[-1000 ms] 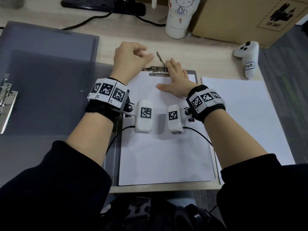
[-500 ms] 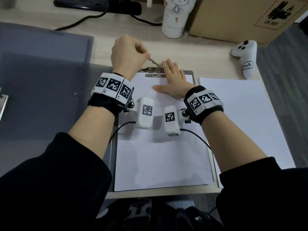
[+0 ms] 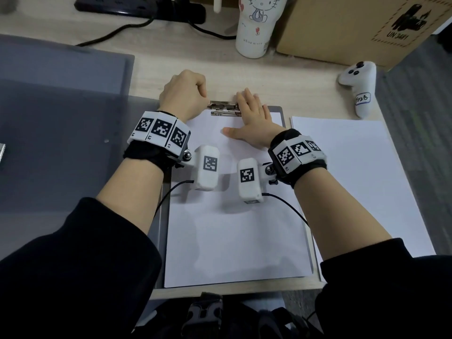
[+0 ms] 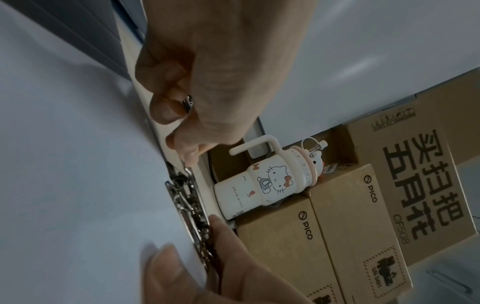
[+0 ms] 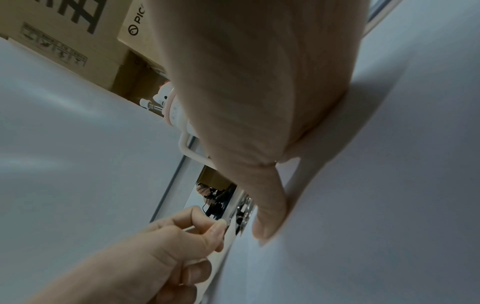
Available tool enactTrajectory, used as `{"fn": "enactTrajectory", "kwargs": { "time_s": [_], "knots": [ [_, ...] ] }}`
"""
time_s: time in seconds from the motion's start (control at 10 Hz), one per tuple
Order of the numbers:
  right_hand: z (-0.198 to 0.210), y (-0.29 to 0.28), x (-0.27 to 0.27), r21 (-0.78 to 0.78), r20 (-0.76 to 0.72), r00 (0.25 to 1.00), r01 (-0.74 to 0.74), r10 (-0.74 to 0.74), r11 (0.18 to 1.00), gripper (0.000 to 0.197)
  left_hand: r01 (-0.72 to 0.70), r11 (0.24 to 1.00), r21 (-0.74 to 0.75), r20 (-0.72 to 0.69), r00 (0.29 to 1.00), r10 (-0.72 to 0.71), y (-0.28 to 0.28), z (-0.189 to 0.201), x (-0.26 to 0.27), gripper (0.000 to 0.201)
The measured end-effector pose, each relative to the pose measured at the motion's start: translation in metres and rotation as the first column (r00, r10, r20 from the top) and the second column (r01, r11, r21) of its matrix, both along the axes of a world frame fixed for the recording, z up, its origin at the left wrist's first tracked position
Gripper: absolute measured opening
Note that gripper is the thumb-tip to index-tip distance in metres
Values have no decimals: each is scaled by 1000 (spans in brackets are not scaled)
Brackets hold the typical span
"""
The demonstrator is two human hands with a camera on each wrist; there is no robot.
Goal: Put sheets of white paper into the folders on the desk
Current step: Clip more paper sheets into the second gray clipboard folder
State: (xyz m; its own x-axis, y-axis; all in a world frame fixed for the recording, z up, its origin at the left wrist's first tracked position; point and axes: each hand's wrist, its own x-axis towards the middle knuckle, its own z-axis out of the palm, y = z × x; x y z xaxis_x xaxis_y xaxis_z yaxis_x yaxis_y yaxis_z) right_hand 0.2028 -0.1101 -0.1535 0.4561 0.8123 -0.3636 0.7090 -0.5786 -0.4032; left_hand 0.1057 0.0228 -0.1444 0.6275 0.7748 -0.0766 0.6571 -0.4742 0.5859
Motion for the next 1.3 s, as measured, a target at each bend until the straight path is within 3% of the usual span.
{"fn": "enactTrajectory", "kwargs": {
  "time_s": [0.2, 0.4, 0.5, 0.6, 0.8, 1.0, 1.1, 1.3],
  "knots": [
    [-1, -1, 0, 13, -7, 1000, 5, -5, 1000, 89, 27, 1000, -10, -29, 999, -27, 0, -5, -1, 31],
    [0, -1, -1, 71, -18, 999, 34, -33, 997, 86, -20, 1000, -17, 99, 995, 21, -11, -4, -10, 10],
    [5, -5, -6, 121, -54, 995, 88, -82, 989, 83, 12, 999, -36, 146, 989, -6, -21, -1, -23, 9],
    [12, -17, -14, 181, -171, 973, 186, -156, 966, 80, 55, 996, -70, 154, 987, -43, -33, 3, -35, 24],
    [26, -68, -24, 362, -389, 894, 369, -221, 856, 57, 184, 969, -162, 84, 981, -173, -72, 14, -49, 33],
    [40, -143, -37, 462, -455, 859, 454, -236, 762, 29, 373, 879, -297, 123, 928, -352, -140, 22, -52, 34],
    [40, -180, -39, 484, -366, 875, 471, -318, 737, 30, 436, 843, -315, 138, 900, -414, -173, 25, -48, 34],
    [29, -238, -39, 511, -156, 879, 462, -451, 725, 34, 474, 860, -189, 55, 879, -473, -219, 23, -35, 34]
  ]
}}
